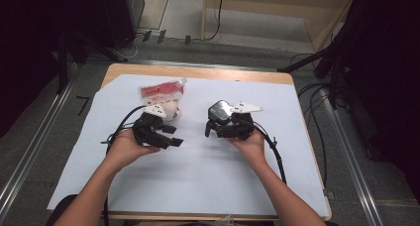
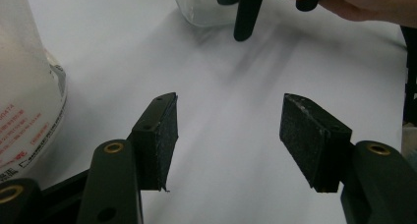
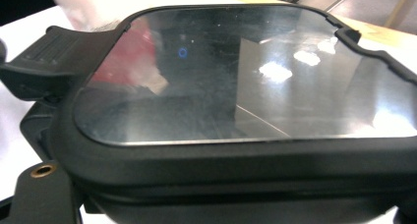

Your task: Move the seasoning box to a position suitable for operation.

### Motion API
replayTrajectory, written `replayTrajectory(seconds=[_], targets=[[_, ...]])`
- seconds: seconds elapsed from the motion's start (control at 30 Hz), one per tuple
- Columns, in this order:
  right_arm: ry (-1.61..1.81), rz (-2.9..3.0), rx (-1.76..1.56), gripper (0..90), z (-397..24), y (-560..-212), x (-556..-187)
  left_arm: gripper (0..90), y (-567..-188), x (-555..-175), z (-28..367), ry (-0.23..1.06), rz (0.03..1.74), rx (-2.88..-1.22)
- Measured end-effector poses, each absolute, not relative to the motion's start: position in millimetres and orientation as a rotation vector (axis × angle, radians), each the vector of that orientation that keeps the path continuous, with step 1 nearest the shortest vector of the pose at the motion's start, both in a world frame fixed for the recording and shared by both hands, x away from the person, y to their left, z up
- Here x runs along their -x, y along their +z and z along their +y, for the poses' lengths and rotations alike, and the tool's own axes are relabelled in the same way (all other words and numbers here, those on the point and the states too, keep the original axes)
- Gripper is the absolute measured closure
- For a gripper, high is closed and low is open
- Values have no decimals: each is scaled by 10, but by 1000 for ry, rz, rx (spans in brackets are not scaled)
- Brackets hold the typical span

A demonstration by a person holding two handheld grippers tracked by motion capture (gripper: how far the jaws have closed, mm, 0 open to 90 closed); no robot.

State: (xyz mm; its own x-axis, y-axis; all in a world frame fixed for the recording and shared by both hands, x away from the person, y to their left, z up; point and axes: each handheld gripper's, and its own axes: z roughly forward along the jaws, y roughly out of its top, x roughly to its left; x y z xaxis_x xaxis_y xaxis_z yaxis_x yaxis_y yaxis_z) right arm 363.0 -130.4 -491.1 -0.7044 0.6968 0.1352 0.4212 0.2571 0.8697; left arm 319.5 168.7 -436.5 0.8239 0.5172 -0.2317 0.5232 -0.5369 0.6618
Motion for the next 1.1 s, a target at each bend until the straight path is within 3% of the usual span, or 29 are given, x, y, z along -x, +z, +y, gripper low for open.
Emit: replayTrajectory(seconds=[0.6,1.1], targets=[[1456,2383,-939,149,-921,-5039,-3407,408,-4371,-3201,1707,-11,760,-2242],[1376,2410,-870,147,-868,-5081,-3270,408,-4378,-3193,1685,-13,741,-2250]])
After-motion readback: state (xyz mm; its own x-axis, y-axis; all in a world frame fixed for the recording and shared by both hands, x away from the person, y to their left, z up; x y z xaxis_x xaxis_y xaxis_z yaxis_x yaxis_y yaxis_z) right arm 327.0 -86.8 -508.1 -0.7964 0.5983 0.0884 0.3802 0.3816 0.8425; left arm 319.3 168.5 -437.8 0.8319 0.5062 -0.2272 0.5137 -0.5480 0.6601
